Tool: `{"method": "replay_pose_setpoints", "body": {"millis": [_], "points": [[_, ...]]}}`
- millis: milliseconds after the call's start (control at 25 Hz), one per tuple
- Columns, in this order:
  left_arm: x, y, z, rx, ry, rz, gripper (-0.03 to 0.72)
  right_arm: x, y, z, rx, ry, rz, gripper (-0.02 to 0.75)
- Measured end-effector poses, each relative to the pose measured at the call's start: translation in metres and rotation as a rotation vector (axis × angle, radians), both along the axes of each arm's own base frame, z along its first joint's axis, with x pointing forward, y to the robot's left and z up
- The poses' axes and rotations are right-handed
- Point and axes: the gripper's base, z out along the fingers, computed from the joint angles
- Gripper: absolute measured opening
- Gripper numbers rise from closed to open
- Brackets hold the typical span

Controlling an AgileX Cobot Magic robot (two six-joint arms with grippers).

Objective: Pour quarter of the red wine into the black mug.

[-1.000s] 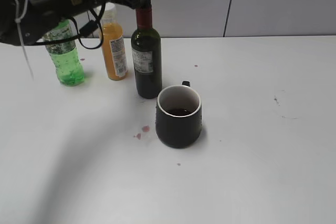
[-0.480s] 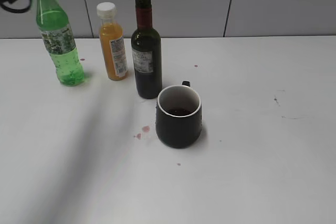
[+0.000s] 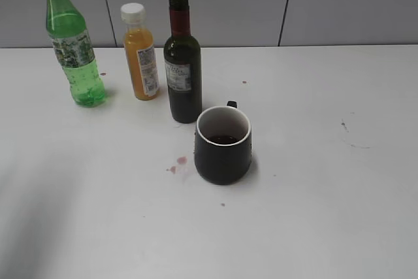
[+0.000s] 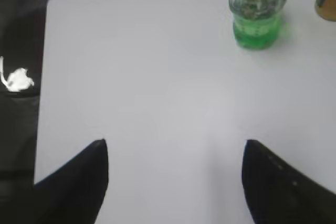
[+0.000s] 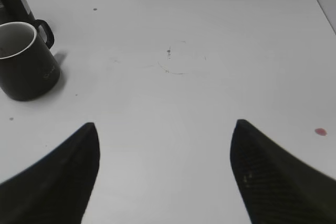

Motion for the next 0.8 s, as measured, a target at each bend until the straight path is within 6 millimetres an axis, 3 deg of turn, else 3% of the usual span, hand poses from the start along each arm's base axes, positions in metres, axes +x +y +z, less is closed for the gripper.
{"method": "replay_pose_setpoints", "body": {"millis": [200,440,560,800], "points": [[-0.018,0.006,0.007,-0.182,0.062,0.028,0.589,0.000,0.000,0.000,0.001,0.000,0.000,0.586],[-0.038,0.017,0.002,-0.221,0.143,0.083,0.589,0.000,0.000,0.000,0.001,0.000,0.000,0.586],[-0.054,0.014,-0.006,-0.255,0.178,0.064,0.589,0.000,0.000,0.000,0.001,0.000,0.000,0.586],[-0.105,0.014,-0.032,-0.294,0.254,0.054,0.589,0.000,0.000,0.000,0.001,0.000,0.000,0.586]]}}
